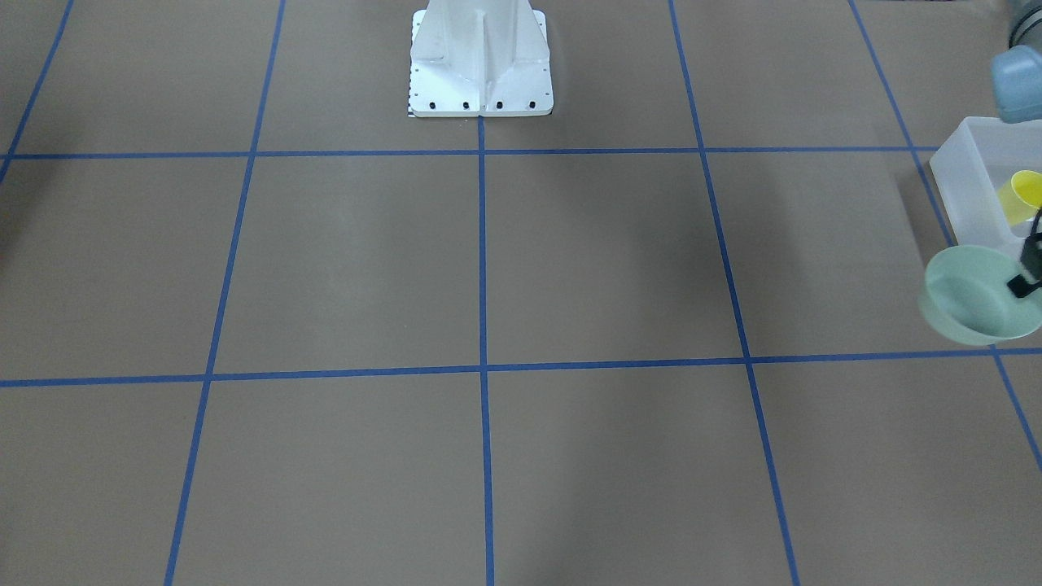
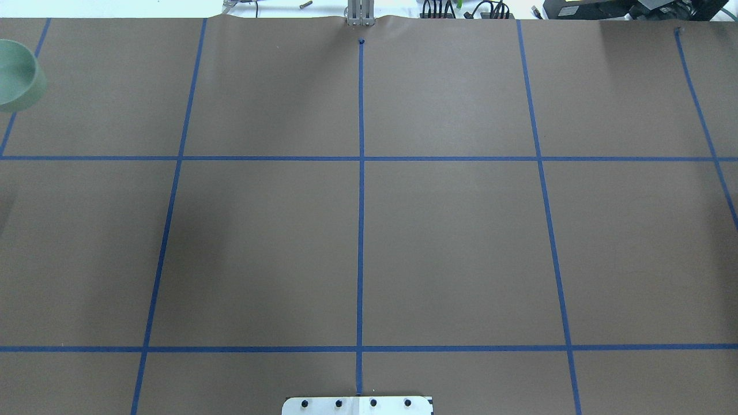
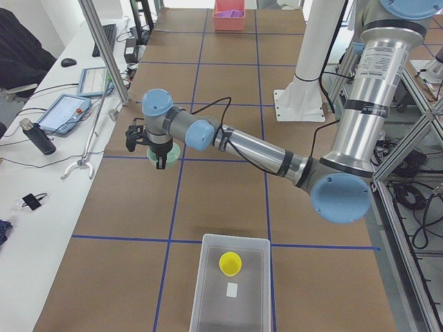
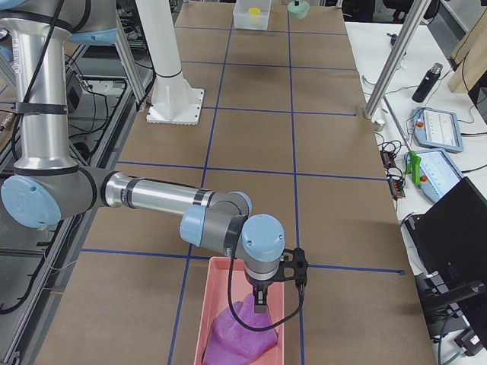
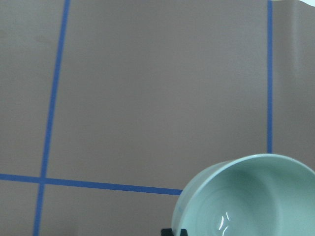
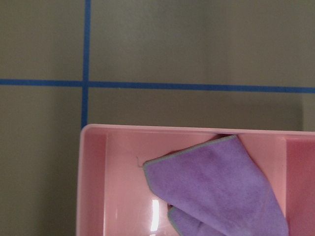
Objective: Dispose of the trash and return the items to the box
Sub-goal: 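Carry the bowl toward the clear bin while the right gripper drops the cloth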
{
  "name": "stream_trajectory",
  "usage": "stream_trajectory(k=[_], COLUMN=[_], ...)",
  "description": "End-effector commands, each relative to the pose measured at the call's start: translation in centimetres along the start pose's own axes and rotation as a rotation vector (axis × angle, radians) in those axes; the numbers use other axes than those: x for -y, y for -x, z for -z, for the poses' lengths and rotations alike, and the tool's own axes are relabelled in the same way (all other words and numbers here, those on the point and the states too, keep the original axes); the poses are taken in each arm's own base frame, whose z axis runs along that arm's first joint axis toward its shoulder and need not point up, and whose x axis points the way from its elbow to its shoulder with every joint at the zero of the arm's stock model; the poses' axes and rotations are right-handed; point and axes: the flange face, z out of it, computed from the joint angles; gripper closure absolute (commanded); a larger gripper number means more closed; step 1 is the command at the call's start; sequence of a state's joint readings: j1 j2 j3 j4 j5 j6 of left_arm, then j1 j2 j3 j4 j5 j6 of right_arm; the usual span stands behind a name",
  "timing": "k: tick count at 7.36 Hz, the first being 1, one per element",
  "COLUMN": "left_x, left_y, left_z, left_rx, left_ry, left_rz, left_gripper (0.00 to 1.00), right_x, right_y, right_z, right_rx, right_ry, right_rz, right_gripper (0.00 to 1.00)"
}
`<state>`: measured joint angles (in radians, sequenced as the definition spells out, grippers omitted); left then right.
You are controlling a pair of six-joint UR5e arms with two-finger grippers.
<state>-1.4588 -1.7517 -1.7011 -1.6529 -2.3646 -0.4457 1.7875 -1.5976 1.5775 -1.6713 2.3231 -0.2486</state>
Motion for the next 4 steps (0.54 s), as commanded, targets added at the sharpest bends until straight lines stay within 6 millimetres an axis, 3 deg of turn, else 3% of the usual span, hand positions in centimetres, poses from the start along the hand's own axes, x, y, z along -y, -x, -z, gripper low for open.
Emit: stream_trajectory(k=[1, 2, 3, 4], left_x=[-6.1, -8.1, -9.8, -11.3], left_y=[17.2, 24.2, 29.9, 33.0], left_z=[1.4, 1.3, 0.3, -1.1], left_rx=[0.037, -0.002, -0.025, -0.027], left_ry=[0.014, 0.024, 0.039, 0.067], left_rz=[-0.007, 0.102, 0.212, 0.287], left_gripper=[1.00, 1.00, 1.00, 1.00], right_x=[2.1, 2.8, 3.0, 3.2], right_y=[7.3, 10.5, 12.8, 14.7], right_z=[1.2, 1.3, 2.1, 2.0], right_rx=[0.038, 0.045, 0.056, 0.062], right_ry=[-0.024, -0.023, -0.035, -0.030], right_rz=[-0.052, -0.061, -0.081, -0.094], right_gripper=[0.00, 0.00, 0.00, 0.00])
